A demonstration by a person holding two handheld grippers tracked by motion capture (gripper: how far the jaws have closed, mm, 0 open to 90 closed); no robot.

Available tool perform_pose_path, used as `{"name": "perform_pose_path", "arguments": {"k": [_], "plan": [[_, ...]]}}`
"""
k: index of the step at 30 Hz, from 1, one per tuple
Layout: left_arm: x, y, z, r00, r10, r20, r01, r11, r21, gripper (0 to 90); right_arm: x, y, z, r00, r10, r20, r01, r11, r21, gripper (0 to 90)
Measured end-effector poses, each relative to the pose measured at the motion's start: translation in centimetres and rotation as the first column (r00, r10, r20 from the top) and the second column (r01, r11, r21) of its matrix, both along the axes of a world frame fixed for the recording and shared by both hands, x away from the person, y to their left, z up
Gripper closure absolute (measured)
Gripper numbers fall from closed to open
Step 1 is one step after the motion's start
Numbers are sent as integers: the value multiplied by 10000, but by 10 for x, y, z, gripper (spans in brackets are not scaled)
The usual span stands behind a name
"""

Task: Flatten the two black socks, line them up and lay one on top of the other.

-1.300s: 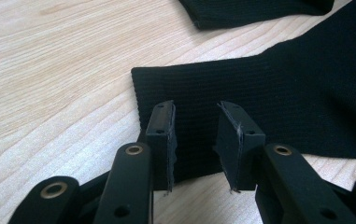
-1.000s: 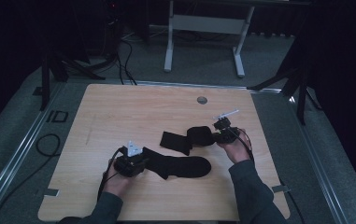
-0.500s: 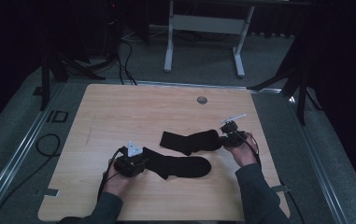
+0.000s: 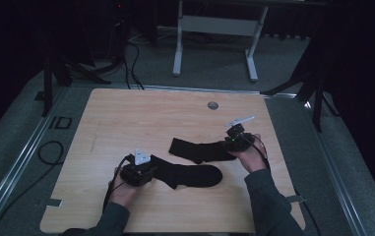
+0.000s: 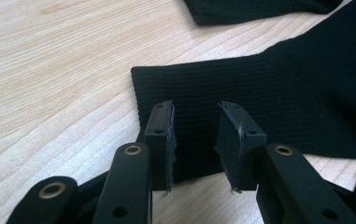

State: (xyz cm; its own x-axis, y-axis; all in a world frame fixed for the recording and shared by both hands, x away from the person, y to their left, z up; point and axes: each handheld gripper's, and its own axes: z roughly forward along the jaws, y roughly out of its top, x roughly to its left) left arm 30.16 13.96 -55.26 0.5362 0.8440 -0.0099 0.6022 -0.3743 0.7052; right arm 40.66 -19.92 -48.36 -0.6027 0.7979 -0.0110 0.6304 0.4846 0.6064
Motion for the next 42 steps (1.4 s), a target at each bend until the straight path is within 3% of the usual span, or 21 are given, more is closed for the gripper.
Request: {"name": "perform_pose_path", "arguments": {"k": [7, 17, 25, 31, 37, 39, 42], "plan": [[0, 1, 0, 10000, 26, 12, -26, 10000, -51, 668, 5, 35, -3, 9952, 977, 52, -977, 9952, -31, 600], [0, 0, 0, 10000, 7, -21, -7, 10000, -30, 666, 10, 63, -16, 9861, 1655, -123, -1657, 9860, -205, 589], [1, 0, 0, 10000, 20, -23, -20, 10000, -51, 667, 14, 96, -26, 9622, 2657, -602, -2693, 9610, -621, 572], [1, 2, 1, 10000, 43, -51, -43, 10000, -87, 668, 21, 107, -33, 9581, 2750, -798, -2808, 9570, -731, 572], [1, 3, 1, 10000, 48, -12, -48, 9999, -114, 668, 30, 116, -53, 9573, 2530, -1396, -2686, 9573, -1068, 543], [1, 4, 2, 10000, 78, -19, -78, 9998, -159, 668, 30, 114, -54, 9619, 2467, -1177, -2568, 9631, -804, 578], [1, 3, 1, 10000, 55, -19, -56, 9999, -121, 668, 29, 113, -54, 9642, 2410, -1110, -2511, 9640, -879, 701]]}}
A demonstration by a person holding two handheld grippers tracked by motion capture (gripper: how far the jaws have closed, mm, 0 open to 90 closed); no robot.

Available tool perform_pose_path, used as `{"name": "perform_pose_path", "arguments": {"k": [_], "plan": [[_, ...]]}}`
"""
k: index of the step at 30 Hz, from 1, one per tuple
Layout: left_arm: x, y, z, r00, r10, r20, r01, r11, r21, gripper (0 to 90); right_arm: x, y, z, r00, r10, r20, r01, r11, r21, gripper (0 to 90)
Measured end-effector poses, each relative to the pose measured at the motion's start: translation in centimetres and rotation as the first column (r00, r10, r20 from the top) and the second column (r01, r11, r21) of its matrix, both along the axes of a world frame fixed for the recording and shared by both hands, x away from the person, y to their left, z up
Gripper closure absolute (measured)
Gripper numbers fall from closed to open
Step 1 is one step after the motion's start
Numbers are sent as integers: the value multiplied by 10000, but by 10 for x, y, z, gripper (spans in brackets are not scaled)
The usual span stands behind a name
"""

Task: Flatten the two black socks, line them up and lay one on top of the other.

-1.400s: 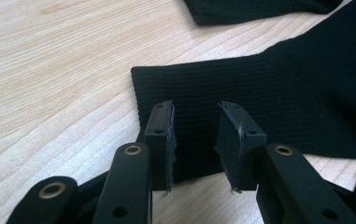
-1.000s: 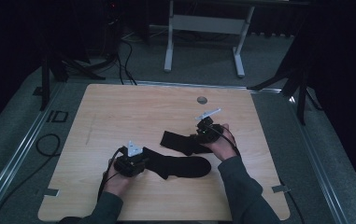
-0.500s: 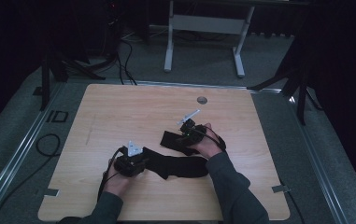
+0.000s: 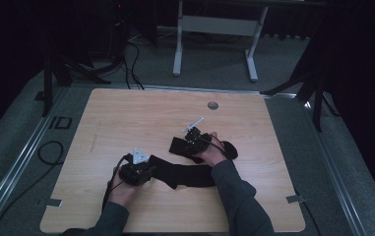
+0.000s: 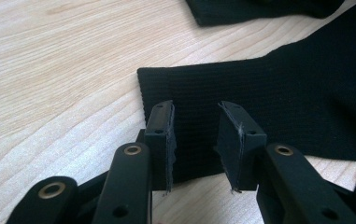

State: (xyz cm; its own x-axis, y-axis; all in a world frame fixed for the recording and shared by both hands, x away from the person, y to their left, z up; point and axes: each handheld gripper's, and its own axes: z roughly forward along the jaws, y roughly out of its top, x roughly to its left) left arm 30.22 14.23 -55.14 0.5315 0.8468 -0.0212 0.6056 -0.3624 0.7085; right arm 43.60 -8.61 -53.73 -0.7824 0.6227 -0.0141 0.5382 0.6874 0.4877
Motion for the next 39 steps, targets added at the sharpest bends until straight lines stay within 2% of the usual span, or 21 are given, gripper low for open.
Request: {"name": "perform_pose_path", "arguments": {"k": [3, 11, 17, 21, 23, 32, 34, 36, 39], "plan": [[0, -1, 0, 10000, -11, 5, 11, 10000, 1, 668, 0, 0, 1, 10000, -74, 32, 74, 9999, -91, 823], [1, 3, 0, 9999, 161, 15, -161, 9999, -44, 667, -7, 2, 8, 9999, 24, 113, -24, 10000, -28, 837], [2, 12, 4, 9992, 391, 108, -389, 9991, -141, 658, -22, 5, 28, 9993, 196, 322, -206, 9994, 294, 838], [4, 19, 6, 9984, 548, 96, -546, 9983, -210, 659, -29, 3, 42, 9978, 239, 618, -260, 9991, 328, 838], [5, 21, 6, 9983, 575, 118, -573, 9983, -144, 659, -33, 3, 50, 9967, 328, 742, -347, 9991, 245, 837], [5, 28, 9, 9967, 779, 227, -774, 9968, -218, 660, -56, 14, 83, 9886, 727, 1320, -810, 9950, 589, 835], [5, 30, 10, 9963, 814, 285, -807, 9964, -241, 664, -59, 16, 89, 9877, 728, 1385, -832, 9940, 713, 835], [4, 31, 11, 9959, 850, 297, -842, 9961, -271, 665, -63, 19, 95, 9891, 611, 1339, -752, 9918, 1030, 835], [3, 33, 12, 9955, 878, 349, -870, 9959, -245, 666, -70, 25, 93, 9961, 249, 849, -387, 9855, 1652, 836]]}}
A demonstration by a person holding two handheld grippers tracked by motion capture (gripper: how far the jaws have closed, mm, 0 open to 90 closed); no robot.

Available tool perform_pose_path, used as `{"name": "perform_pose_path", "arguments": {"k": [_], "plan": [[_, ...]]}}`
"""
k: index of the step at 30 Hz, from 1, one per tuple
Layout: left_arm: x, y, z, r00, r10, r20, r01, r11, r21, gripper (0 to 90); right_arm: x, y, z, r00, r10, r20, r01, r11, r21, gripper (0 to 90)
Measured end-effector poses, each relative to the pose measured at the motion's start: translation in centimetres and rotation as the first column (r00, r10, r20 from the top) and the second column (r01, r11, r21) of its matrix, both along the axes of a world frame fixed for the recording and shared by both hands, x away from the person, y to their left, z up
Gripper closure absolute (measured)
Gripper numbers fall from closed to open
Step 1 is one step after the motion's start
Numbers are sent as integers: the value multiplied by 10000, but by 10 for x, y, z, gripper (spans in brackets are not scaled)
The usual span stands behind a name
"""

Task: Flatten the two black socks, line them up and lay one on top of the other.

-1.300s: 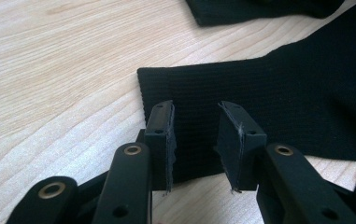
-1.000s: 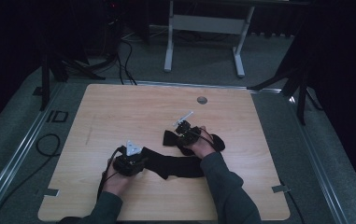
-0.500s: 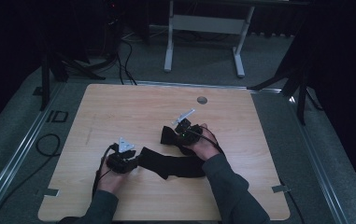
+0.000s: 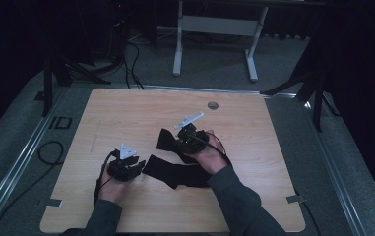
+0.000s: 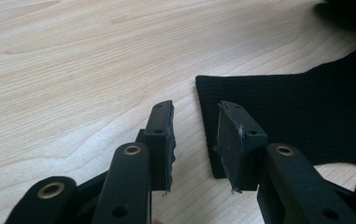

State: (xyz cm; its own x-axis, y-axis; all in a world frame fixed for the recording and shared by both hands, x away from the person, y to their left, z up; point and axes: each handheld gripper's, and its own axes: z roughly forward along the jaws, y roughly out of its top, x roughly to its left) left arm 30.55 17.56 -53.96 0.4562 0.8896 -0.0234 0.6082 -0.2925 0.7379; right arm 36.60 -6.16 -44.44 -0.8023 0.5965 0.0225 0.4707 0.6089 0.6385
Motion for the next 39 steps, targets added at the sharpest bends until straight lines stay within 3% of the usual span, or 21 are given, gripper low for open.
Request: {"name": "perform_pose_path", "arguments": {"k": [4, 12, 19, 29, 39], "plan": [[-1, 3, 1, 9999, 99, 44, -99, 9999, -37, 673, -11, 12, -23, 9984, -226, -518, 226, 9997, -12, 836], [-4, 2, 3, 9998, -10, 195, 10, 10000, -18, 679, -14, 35, -59, 9897, -687, -1254, 651, 9974, -323, 834], [-7, -1, 4, 9994, -194, 298, 195, 9998, -28, 704, -16, 41, -69, 9872, -772, -1398, 724, 9966, -397, 831], [-5, -11, -3, 9980, -631, 3, 631, 9978, 221, 738, -18, 47, -75, 9849, -739, -1565, 699, 9971, -311, 826], [0, -18, -12, 9970, -682, -368, 701, 9961, 532, 762, -20, 54, -88, 9838, -471, -1731, 385, 9979, -527, 800]]}}
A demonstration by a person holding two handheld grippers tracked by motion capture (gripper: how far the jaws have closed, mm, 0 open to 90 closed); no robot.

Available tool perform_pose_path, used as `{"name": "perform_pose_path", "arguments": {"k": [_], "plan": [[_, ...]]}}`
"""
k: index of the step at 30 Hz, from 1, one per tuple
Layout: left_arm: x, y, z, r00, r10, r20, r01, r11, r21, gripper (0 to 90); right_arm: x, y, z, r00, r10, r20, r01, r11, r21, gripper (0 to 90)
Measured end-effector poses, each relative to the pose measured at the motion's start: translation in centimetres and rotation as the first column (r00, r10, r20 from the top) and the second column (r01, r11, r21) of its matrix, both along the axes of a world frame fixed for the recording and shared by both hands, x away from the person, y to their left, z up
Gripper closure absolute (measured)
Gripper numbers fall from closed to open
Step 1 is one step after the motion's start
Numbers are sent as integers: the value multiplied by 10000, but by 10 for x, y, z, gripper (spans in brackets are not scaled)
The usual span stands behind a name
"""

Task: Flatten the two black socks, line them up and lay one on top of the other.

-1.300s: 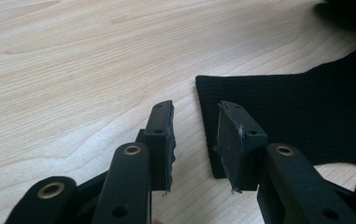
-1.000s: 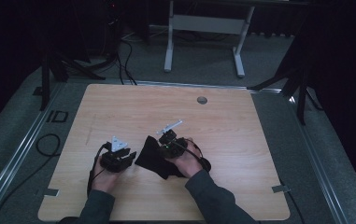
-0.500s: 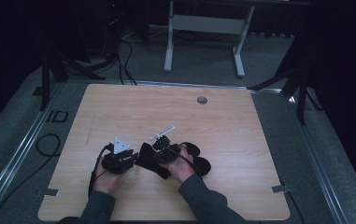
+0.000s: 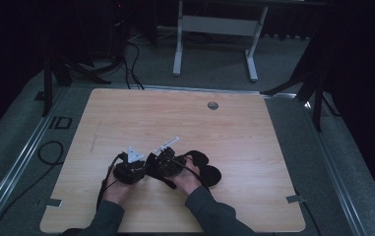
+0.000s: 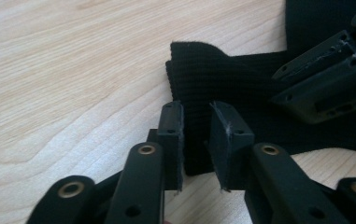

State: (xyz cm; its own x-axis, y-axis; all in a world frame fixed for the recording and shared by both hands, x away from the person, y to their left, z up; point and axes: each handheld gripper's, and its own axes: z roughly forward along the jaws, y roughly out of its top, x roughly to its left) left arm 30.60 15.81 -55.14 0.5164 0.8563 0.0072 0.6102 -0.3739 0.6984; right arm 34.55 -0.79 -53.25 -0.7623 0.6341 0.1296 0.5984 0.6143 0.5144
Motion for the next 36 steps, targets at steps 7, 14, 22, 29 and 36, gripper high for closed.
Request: {"name": "perform_pose_path", "arguments": {"k": [7, 14, 22, 29, 36], "plan": [[0, -2, 0, 10000, -64, -58, 65, 9999, 148, 801, -3, -9, 4, 9999, 123, 112, -125, 9998, 144, 701], [-1, -4, 0, 10000, -56, -25, 56, 9995, 305, 809, -6, -31, 10, 9988, 1, 486, -13, 9997, 251, 632], [-2, -5, 0, 10000, -59, -6, 59, 9993, 376, 811, -1, -54, 19, 9970, -459, 627, 421, 9973, 609, 617], [-2, -6, 0, 10000, 5, 24, -6, 9994, 355, 811, 9, -78, 29, 9928, -918, 771, 853, 9928, 837, 599], [-3, -6, 0, 10000, 6, 35, -7, 9992, 398, 812, 24, -100, 28, 9846, -1542, 826, 1473, 9856, 835, 592]]}}
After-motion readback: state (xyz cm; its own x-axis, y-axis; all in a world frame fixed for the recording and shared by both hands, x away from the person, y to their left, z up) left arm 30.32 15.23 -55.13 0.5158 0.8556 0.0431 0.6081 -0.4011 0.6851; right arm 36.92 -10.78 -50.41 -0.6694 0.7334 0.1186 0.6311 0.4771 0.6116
